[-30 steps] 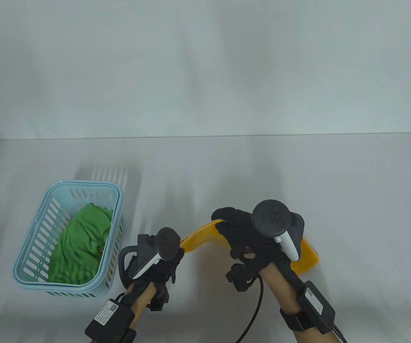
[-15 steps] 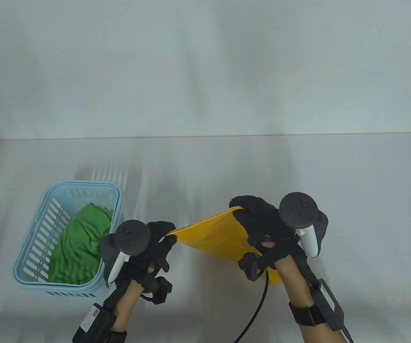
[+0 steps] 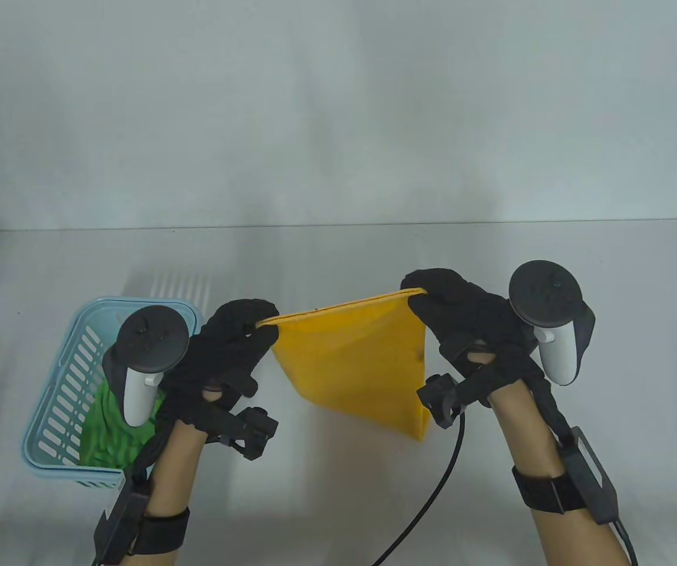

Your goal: Roll square towel into towel roll

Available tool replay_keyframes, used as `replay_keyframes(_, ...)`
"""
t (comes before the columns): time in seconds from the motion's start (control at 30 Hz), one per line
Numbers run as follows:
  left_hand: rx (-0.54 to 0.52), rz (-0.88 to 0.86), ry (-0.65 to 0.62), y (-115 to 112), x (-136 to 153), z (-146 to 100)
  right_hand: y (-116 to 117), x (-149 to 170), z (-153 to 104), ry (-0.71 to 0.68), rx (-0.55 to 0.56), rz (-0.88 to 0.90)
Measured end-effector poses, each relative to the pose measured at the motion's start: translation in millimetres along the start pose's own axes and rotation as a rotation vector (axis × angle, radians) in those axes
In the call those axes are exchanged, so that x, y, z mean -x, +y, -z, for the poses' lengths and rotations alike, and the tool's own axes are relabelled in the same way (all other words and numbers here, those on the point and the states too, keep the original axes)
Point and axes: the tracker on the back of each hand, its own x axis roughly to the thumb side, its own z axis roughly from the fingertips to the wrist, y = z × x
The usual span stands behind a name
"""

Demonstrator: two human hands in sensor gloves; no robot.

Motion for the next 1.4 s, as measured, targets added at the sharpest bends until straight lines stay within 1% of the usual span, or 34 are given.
replay_keyframes(0.13, -0.004, 0.006, -0.040, 12, -27, -1, -10, -13, -8, -0.005, 0.011, 0.006)
replay_keyframes(0.37, -0.022, 0.028, -0.114, 22, -52, -13, -21, -27, -25, -0.041, 0.005, 0.049)
replay_keyframes(0.43, -0.032, 0.041, -0.153, 25, -61, -17, -26, -34, -30, -0.063, 0.010, 0.053)
replay_keyframes(0.57, -0.064, 0.050, -0.195, 29, -76, -18, -37, -44, -31, -0.086, 0.021, 0.062)
replay_keyframes(0.67, -0.086, 0.103, -0.177, 28, -81, -4, -41, -46, -18, -0.068, 0.044, 0.029)
replay_keyframes(0.73, -0.070, 0.112, -0.121, 24, -77, 15, -39, -40, -4, -0.024, 0.060, 0.002)
replay_keyframes(0.83, -0.021, 0.123, 0.013, 12, -56, 52, -27, -17, 27, 0.087, 0.083, -0.064)
replay_keyframes(0.97, 0.002, 0.143, 0.149, -7, -30, 87, -12, 12, 60, 0.214, 0.138, -0.132)
replay_keyframes(1.03, -0.041, 0.154, 0.142, -7, -35, 95, -16, 7, 69, 0.204, 0.181, -0.103)
replay_keyframes(1.1, -0.104, 0.155, 0.081, 1, -53, 97, -27, -11, 72, 0.123, 0.200, -0.048)
replay_keyframes(1.13, -0.118, 0.146, 0.049, 5, -61, 97, -32, -18, 72, 0.081, 0.206, -0.025)
replay_keyframes(1.2, -0.096, 0.137, 0.009, 8, -70, 97, -40, -26, 71, 0.049, 0.226, -0.014)
replay_keyframes(1.3, -0.055, 0.190, 0.021, -1, -62, 99, -39, -17, 72, 0.057, 0.227, -0.054)
replay_keyframes(1.4, -0.017, 0.250, 0.075, -21, -33, 102, -26, 13, 73, 0.116, 0.188, -0.119)
